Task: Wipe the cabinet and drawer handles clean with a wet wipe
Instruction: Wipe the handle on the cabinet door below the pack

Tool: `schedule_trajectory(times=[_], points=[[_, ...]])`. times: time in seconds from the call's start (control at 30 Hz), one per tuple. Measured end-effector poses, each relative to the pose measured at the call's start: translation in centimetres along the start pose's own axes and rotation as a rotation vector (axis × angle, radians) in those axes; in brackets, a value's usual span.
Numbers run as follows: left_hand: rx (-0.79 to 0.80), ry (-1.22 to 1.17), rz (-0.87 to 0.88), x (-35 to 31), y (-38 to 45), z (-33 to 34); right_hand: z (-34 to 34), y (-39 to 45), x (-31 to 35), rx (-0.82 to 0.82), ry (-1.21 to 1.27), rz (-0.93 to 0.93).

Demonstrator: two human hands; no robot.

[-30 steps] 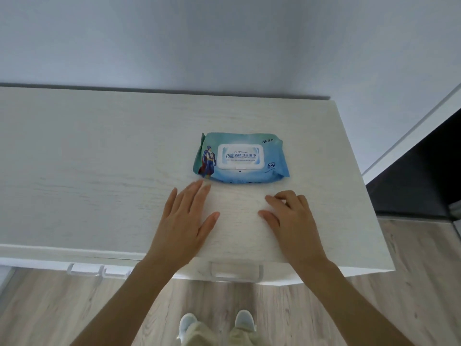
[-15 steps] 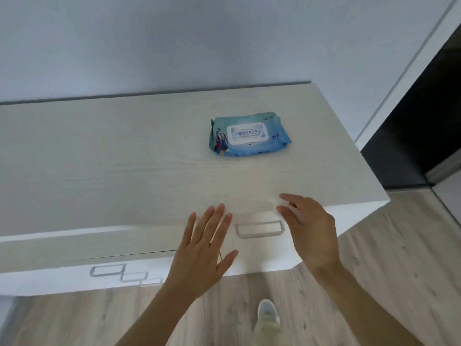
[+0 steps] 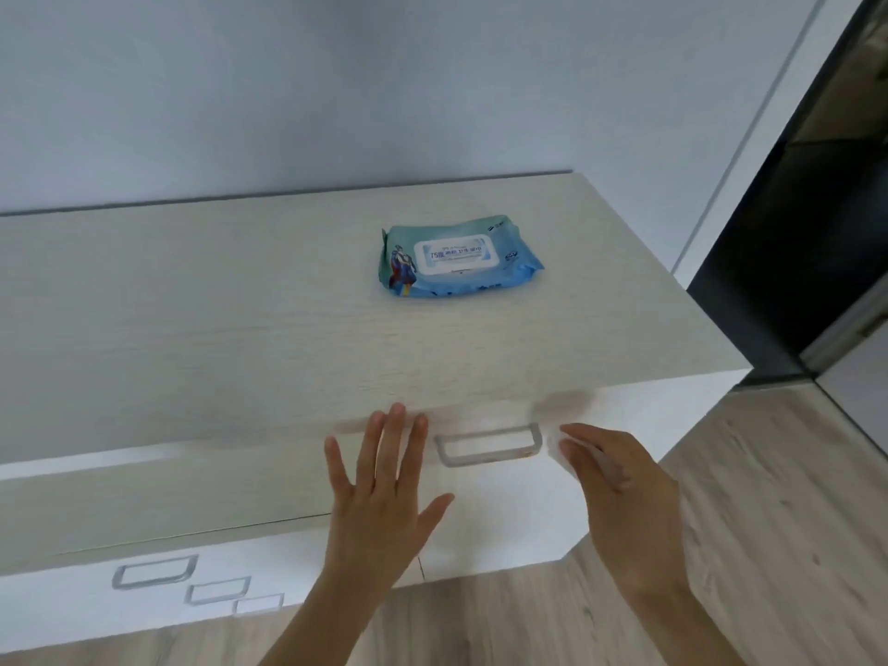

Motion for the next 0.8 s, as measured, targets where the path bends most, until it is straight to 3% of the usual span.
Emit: schedule_trajectory(times=[0.13, 0.4, 0.57, 0.8], points=[[-0.207, 0.087, -0.045, -0.1, 1.0, 1.7, 1.1, 1.3, -3.0, 0.032, 0.21, 0.002], [-0.48, 0.171, -0.12, 0.1, 1.0, 2.9, 2.8, 2.9, -4.4, 0.022, 0.303, -0.307], [-0.596, 0.158, -0.143, 0.1, 0.3, 3.5, 3.1, 2.7, -4.5, -0.024, 0.453, -0.519], [-0.685, 0.207, -0.252, -1.2, 0.0, 5.0, 3.5, 2.3, -5.2, -0.129, 0.574, -0.602]])
Point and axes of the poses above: each hand's wrist, its own y-axis towards the middle knuckle, its own z-axis out of the palm, x = y × z, the point moved 9 cm from there along y, towards the middle knuckle, and after that the axes turned 14 degrees about z, right-handed, at the moved point
